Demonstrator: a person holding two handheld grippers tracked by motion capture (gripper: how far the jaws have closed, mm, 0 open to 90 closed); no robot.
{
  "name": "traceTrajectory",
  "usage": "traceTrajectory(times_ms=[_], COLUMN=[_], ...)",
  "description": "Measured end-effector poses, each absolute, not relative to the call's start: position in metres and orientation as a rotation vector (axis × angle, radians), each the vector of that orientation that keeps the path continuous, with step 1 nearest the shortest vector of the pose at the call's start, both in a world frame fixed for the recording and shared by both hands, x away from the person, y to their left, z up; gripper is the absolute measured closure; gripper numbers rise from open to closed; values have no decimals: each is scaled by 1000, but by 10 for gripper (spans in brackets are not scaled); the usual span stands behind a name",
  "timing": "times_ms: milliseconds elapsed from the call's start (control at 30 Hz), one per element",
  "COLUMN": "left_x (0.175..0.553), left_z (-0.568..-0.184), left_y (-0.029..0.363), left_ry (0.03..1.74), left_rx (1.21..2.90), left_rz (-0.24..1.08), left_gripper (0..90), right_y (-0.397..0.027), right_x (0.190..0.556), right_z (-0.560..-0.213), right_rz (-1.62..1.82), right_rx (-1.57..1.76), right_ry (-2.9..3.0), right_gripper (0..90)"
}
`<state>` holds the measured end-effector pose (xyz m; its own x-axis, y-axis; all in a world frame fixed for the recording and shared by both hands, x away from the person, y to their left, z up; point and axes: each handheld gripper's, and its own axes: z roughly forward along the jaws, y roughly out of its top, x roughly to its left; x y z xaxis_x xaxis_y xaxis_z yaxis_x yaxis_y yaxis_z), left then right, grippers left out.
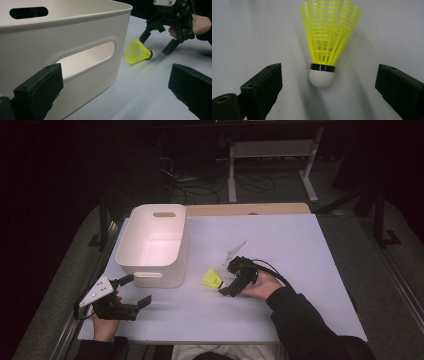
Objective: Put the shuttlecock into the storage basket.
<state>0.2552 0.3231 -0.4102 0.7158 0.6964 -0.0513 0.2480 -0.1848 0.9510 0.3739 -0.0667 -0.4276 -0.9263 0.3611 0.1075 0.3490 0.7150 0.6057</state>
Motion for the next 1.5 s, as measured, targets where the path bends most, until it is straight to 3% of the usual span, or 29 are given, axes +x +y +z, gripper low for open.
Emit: traceTrajectory(times_ms=[433, 967, 1500], left_x=[255, 256, 255], left_z=[-410, -410, -410], left_y=[323, 323, 323], left_ry=[750, 750, 748], left_rx=[1755, 1756, 1756], left_rz=[478, 477, 477], left_gripper=[0, 0, 0], right_y=[-62, -59, -61], right_x=[373, 374, 376], right_z=[-434, -436, -436], right_rz=[1031, 1026, 1036], right_rx=[539, 553, 578], right_ry=[2938, 2926, 2934], right_gripper=[281, 593, 626])
